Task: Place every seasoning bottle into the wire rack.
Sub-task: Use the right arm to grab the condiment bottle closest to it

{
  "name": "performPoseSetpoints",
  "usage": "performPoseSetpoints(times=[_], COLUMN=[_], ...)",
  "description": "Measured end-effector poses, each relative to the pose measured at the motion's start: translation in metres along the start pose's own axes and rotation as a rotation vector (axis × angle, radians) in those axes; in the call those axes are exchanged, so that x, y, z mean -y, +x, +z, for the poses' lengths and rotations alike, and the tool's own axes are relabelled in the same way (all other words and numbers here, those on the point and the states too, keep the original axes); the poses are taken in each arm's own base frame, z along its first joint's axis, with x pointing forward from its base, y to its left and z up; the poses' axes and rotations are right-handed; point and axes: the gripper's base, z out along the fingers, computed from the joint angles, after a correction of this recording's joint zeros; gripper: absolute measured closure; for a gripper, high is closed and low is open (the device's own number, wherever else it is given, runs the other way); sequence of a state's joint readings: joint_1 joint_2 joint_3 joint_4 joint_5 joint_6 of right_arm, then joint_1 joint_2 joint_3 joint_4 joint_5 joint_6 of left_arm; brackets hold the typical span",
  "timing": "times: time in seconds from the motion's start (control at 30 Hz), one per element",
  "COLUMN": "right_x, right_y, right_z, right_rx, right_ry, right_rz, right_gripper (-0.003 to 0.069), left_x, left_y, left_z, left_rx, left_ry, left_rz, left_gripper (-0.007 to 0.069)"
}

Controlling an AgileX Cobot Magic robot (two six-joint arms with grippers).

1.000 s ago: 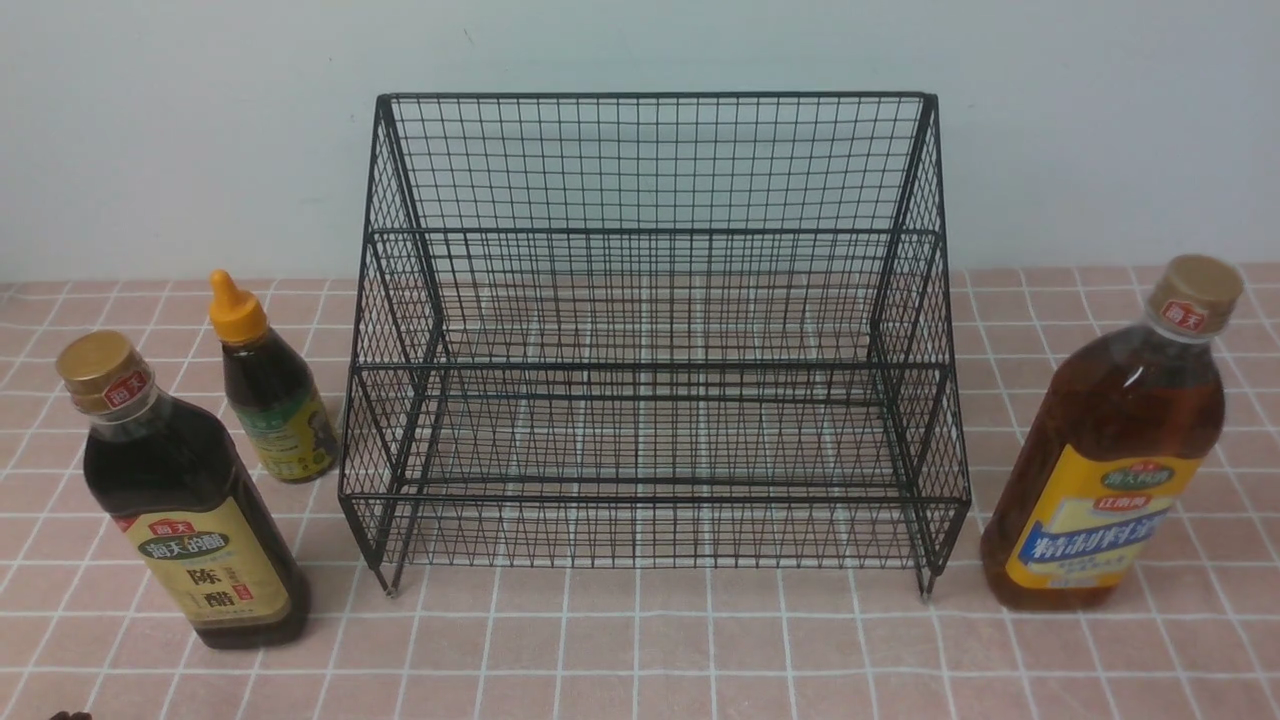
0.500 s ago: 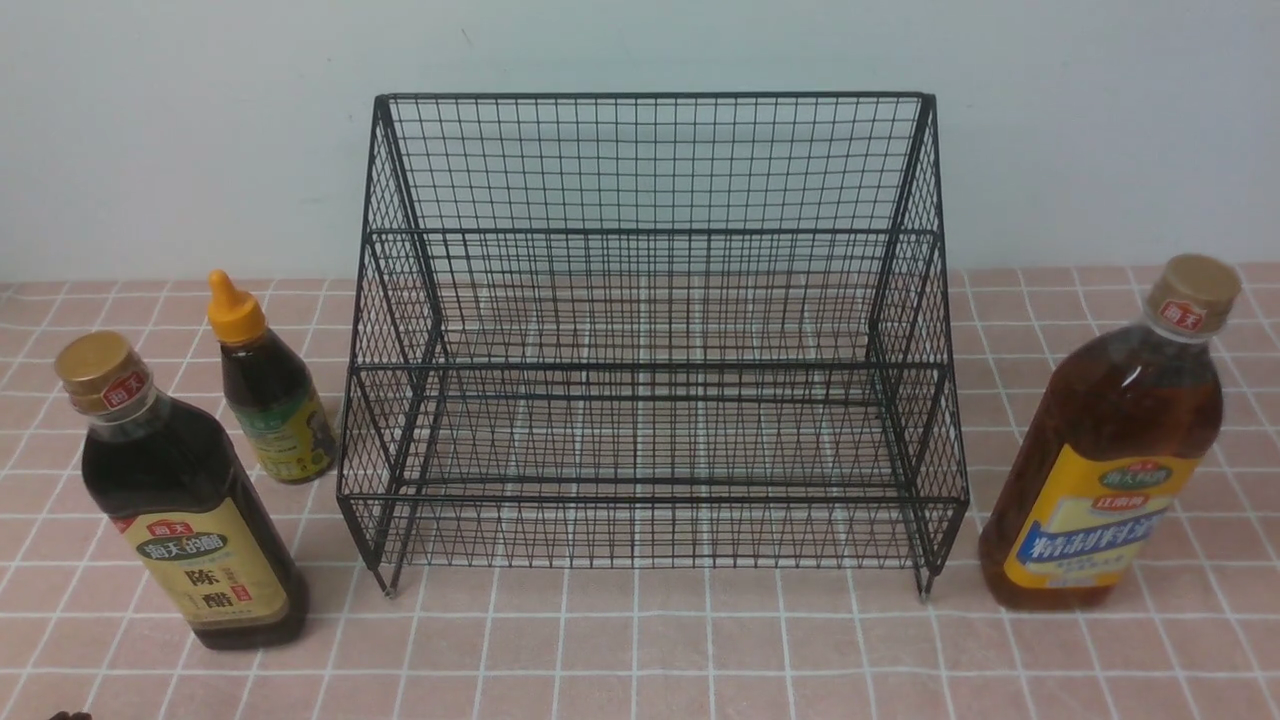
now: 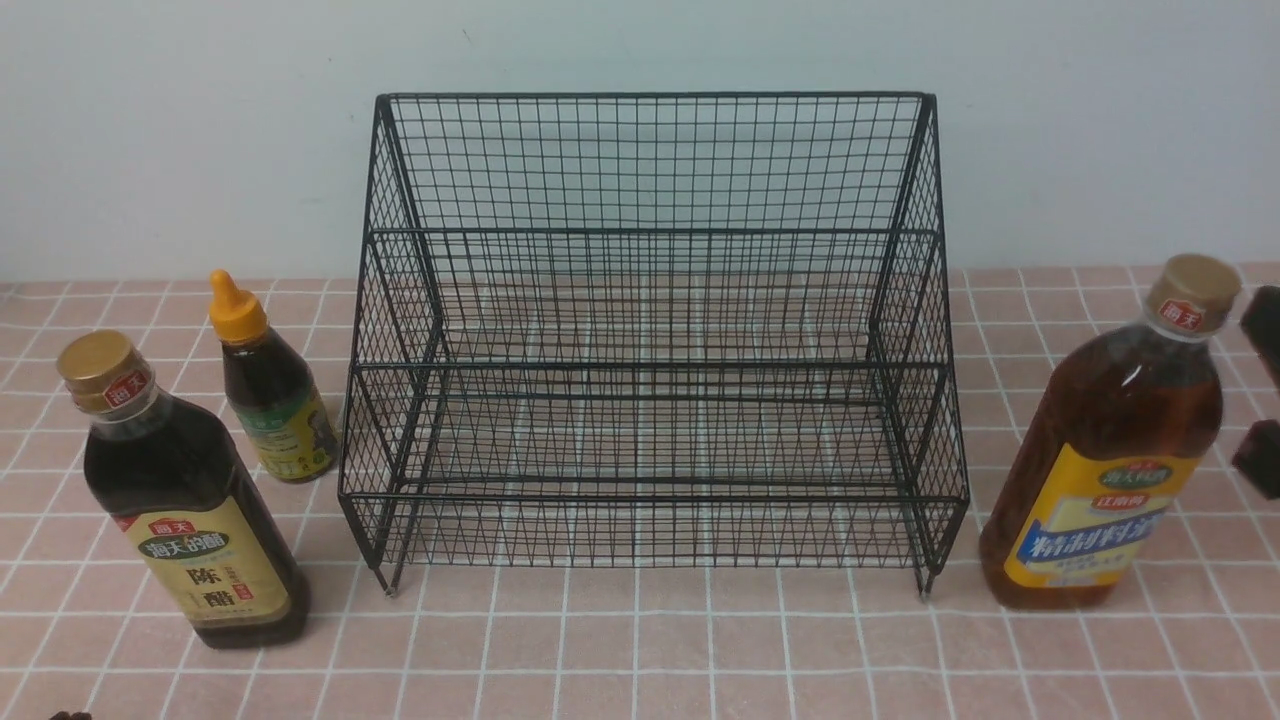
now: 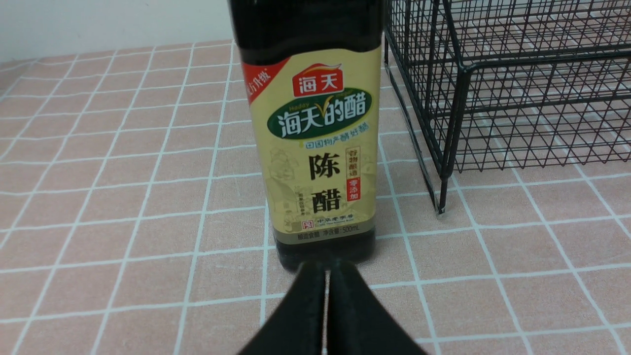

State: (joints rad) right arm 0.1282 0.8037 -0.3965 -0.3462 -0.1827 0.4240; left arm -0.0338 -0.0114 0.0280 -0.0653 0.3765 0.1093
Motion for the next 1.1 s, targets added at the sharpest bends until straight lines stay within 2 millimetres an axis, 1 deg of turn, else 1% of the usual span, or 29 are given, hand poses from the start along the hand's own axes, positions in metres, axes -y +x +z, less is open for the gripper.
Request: performPoseSetpoints(times=[0.03, 0.07, 0.1, 0.13, 0.17, 0.2, 0.23, 0.27, 0.3, 0.33, 0.37, 0.4, 0.47, 0.53, 0.67, 0.73, 0.77, 0.83, 0.9, 0.93, 1.0, 1.07, 1.1], right_x=[-0.001, -0.003, -0.003, -0.003, -0.003, -0.003, -0.003, -0.003, -0.004, -0.004, -0.004, -0.003, -0.001, 0.001, 0.006, 0.007, 0.008, 0.008, 0.010, 0.010, 0.011, 0.011, 0.011], right_y=[0.000, -0.001, -0.001, -0.001, -0.001, -0.001, -0.003, -0.004, -0.007, -0.007, -0.008, -0.010, -0.011, -0.010, -0.007, -0.005, -0.001, 0.004, 0.011, 0.012, 0.022, 0.020, 0.019], right_z=[0.000, 0.000, 0.000, 0.000, 0.001, 0.001, 0.004, 0.007, 0.012, 0.012, 0.018, 0.026, 0.040, 0.050, 0.060, 0.061, 0.065, 0.069, 0.075, 0.076, 0.082, 0.084, 0.083], right_rx=[0.002, 0.007, 0.009, 0.010, 0.013, 0.014, 0.019, 0.023, 0.027, 0.029, 0.025, 0.012, -0.017, -0.048, -0.076, -0.085, -0.103, -0.126, -0.158, -0.162, -0.207, -0.191, -0.187], right_ry=[-0.007, -0.019, -0.020, -0.021, -0.024, -0.024, -0.029, -0.033, -0.039, -0.040, -0.041, -0.039, -0.031, -0.015, 0.015, 0.019, 0.022, 0.023, 0.026, 0.026, 0.030, 0.019, 0.018], right_rz=[-0.004, -0.012, -0.012, -0.010, -0.009, -0.009, -0.008, -0.008, -0.008, -0.008, -0.012, -0.029, -0.049, -0.054, -0.031, -0.021, -0.018, -0.017, -0.013, -0.013, -0.009, -0.035, -0.051], right_gripper=[0.0556, 0.0507, 0.0474, 0.0413, 0.0368, 0.0368, 0.0294, 0.0259, 0.0201, 0.0194, 0.0165, 0.0116, 0.0078, 0.0060, 0.0054, 0.0054, 0.0055, 0.0068, 0.0106, 0.0106, 0.0239, 0.0340, 0.0345], left_x=[0.000, 0.000, 0.000, 0.000, 0.000, 0.000, 0.000, 0.000, 0.000, 0.000, 0.000, 0.000, 0.000, 0.000, 0.000, 0.000, 0.000, 0.000, 0.000, 0.000, 0.000, 0.000, 0.000], left_y=[0.000, 0.000, 0.000, 0.000, 0.000, 0.000, 0.000, 0.000, 0.000, 0.000, 0.000, 0.000, 0.000, 0.000, 0.000, 0.000, 0.000, 0.000, 0.000, 0.000, 0.000, 0.000, 0.000], left_z=[0.000, 0.000, 0.000, 0.000, 0.000, 0.000, 0.000, 0.000, 0.000, 0.000, 0.000, 0.000, 0.000, 0.000, 0.000, 0.000, 0.000, 0.000, 0.000, 0.000, 0.000, 0.000, 0.000], left_rx=[0.000, 0.000, 0.000, 0.000, 0.000, 0.000, 0.000, 0.000, 0.000, 0.000, 0.000, 0.000, 0.000, 0.000, 0.000, 0.000, 0.000, 0.000, 0.000, 0.000, 0.000, 0.000, 0.000], left_ry=[0.000, 0.000, 0.000, 0.000, 0.000, 0.000, 0.000, 0.000, 0.000, 0.000, 0.000, 0.000, 0.000, 0.000, 0.000, 0.000, 0.000, 0.000, 0.000, 0.000, 0.000, 0.000, 0.000], left_rz=[0.000, 0.000, 0.000, 0.000, 0.000, 0.000, 0.000, 0.000, 0.000, 0.000, 0.000, 0.000, 0.000, 0.000, 0.000, 0.000, 0.000, 0.000, 0.000, 0.000, 0.000, 0.000, 0.000], left_gripper=[0.0631, 0.0631, 0.0631, 0.0631, 0.0631, 0.0631, 0.0631, 0.0631, 0.0631, 0.0631, 0.0631, 0.0631, 0.0631, 0.0631, 0.0631, 0.0631, 0.0631, 0.0631, 0.0631, 0.0631, 0.0631, 0.0631, 0.0631])
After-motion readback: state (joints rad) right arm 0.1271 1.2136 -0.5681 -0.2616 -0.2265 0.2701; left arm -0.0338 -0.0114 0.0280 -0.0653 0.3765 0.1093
